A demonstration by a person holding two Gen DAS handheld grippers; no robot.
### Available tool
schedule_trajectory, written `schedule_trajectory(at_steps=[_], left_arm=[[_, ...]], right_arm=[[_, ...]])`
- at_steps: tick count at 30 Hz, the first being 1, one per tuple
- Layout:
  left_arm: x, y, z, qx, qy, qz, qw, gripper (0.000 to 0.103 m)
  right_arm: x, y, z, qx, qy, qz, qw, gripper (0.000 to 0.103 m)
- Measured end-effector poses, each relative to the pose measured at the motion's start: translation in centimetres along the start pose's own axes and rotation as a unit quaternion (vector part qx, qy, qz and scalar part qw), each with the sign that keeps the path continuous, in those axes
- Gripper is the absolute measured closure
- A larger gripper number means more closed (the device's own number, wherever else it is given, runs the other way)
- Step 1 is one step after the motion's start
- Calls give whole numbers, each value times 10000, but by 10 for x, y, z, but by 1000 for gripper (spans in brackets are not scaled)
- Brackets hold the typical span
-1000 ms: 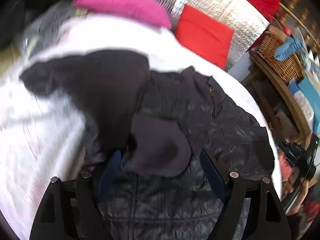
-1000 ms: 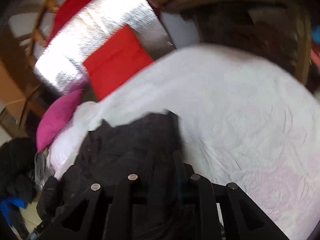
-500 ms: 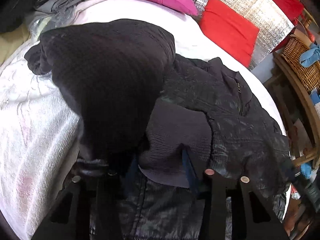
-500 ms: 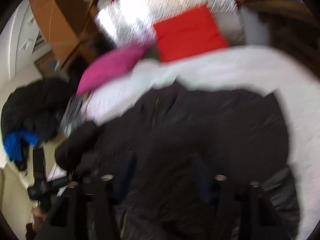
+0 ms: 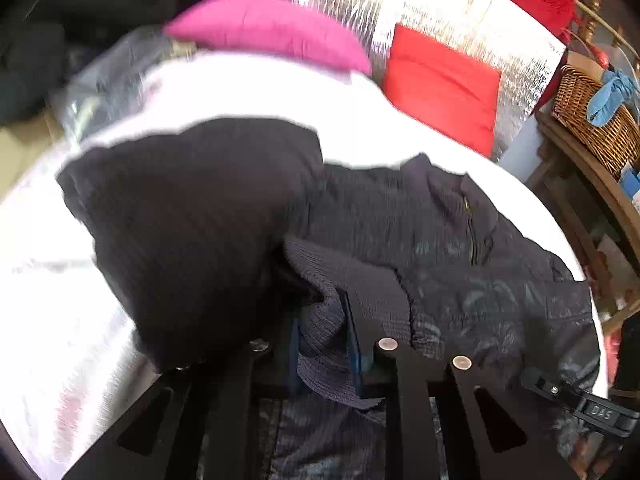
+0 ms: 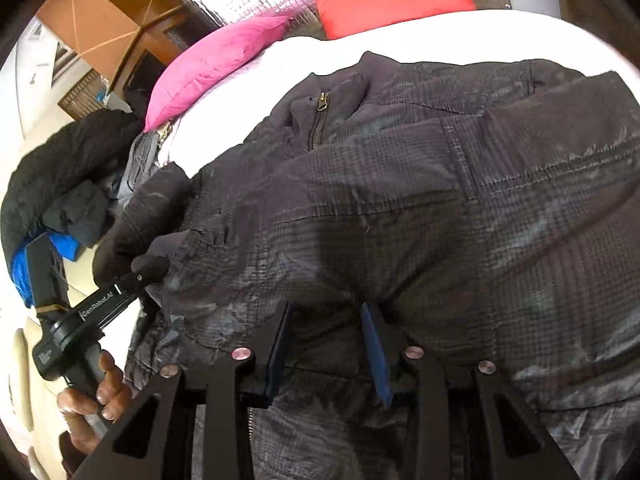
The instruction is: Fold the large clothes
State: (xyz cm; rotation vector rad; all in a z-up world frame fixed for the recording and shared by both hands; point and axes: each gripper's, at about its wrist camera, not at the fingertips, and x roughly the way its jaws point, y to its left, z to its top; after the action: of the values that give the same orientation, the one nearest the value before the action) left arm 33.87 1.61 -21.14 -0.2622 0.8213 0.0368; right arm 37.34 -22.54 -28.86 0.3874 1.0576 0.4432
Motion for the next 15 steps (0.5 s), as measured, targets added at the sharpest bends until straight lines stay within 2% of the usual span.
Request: schedule_trajectory(at_steps=[3, 5, 6, 7, 8, 10, 13, 14, 15], left_arm=[[-20, -14, 5, 427, -614, 454, 9962, 85], [-23, -20, 5, 764, -816, 819, 9903, 85], [-15, -23, 4, 951, -680, 977, 9883, 85], [-8, -23, 3, 1020, -495, 1046, 9880, 85], [6, -19, -1, 968, -157, 1057, 9896, 85], [20, -12, -3, 902, 254, 1018, 9904, 84], [16, 0, 3, 638, 409, 785, 9940, 79], [11, 3, 6, 575, 400, 683, 9952, 70], [5, 5, 7, 543, 387, 551, 9963, 56]], right_arm=[[-8, 2, -1, 120, -199, 180, 9996, 65], [-14, 10, 1, -42, -538, 215, 9983, 65], [-17, 13, 0, -100, -655, 205, 9976, 63], [-18, 16, 0, -145, -739, 152, 9970, 54], [-12, 17, 1, -145, -611, 40, 9980, 49], [1, 14, -1, -84, -285, -52, 9995, 48], [-7, 16, 2, -107, -350, -38, 9993, 48], [-15, 16, 4, -44, -497, 103, 9987, 47], [-22, 16, 5, 0, -631, 202, 9978, 42]])
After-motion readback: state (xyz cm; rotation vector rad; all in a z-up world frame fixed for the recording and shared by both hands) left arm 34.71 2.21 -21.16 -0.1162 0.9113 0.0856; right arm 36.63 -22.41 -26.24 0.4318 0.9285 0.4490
